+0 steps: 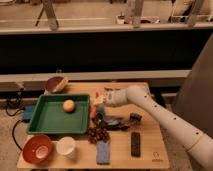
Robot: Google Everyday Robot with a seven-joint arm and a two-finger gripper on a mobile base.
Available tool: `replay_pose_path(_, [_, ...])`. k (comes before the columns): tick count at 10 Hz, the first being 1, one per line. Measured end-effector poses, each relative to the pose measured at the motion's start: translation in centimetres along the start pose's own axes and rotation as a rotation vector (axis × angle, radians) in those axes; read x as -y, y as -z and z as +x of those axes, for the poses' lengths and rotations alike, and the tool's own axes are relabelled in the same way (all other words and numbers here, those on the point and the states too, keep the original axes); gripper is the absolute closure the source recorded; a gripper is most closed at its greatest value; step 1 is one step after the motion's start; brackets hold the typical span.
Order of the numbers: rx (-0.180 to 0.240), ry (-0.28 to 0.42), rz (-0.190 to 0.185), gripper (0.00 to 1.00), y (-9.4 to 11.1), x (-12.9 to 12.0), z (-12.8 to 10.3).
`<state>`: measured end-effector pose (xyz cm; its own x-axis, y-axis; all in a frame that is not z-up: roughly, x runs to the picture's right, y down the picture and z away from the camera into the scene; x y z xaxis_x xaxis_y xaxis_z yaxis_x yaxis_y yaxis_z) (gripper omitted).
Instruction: Place pepper in metal cup
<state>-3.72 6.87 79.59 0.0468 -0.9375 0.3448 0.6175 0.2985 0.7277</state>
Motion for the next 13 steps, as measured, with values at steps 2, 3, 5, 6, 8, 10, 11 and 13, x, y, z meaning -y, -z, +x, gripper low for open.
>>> replay_pose_path(2, [0.021,0.060,0.038,1.00,-0.2,0.6,0.2])
replay_pose_path(3, [0.036,0.106,0.063,1.00,-0.5,0.8,0.2])
replay_pose_path(5, [0.049,0.173,0.092,1.00,-0.7,1.0,0.0])
replay_pose_path(6, [0.049,0.231,0.126,1.00,-0.9,1.2,-0.2])
replay_pose_path(8, [0.040,0.322,0.181,1.00,-0.6,1.0,-0.5])
replay_pose_path(10, [0.040,0.434,0.217,1.00,-1.1,1.5,-0.7])
replay_pose_path(11, [0.040,0.459,0.222,1.00,-1.2,1.6,-0.7])
replay_pose_path(13, [0.042,0.507,0.227,1.00,-1.0,2.0,-0.6])
